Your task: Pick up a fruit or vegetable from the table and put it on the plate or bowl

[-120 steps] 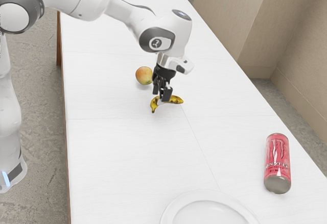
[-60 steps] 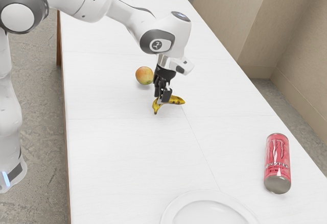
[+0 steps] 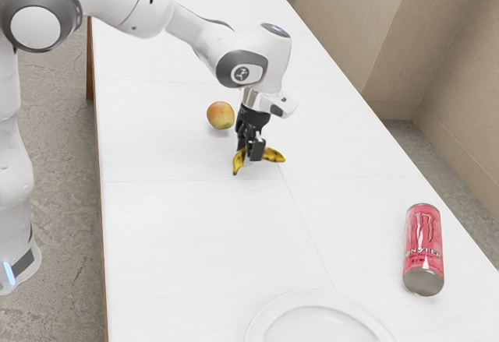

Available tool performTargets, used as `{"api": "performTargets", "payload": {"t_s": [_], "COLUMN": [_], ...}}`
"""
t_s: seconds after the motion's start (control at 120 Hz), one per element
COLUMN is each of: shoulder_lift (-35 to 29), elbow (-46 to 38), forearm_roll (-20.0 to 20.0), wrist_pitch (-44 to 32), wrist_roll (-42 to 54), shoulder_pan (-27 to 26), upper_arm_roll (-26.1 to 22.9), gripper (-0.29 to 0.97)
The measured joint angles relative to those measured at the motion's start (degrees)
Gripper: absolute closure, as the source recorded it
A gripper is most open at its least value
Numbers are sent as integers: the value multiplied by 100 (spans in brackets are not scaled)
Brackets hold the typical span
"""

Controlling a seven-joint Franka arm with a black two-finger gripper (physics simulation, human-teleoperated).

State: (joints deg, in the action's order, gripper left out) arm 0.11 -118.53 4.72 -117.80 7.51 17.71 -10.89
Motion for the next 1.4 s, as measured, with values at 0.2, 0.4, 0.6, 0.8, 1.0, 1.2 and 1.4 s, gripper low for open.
{"api": "performTargets", "payload": {"t_s": [0.2, 0.4, 0.6, 0.8, 1.0, 1.2, 1.4], "shoulder_lift": [62, -636, -1343, -1545, -1384, -533, 174], "elbow": [14, 47, 82, 271, 510, 1040, 1363], "forearm_roll": [145, -221, -1595, -2403, -2704, -3329, -3859], "wrist_pitch": [-122, -205, -238, -249, -250, -268, -392], "wrist_roll": [13, -68, -509, -1120, -1787, -2468, -3030], "shoulder_pan": [25, -457, -1809, -1844, -1845, -1980, -2079], "upper_arm_roll": [14, -10, -833, -2281, -3304, -3720, -3717], "gripper": [49, 51, 53, 54, 53, 54, 57]}}
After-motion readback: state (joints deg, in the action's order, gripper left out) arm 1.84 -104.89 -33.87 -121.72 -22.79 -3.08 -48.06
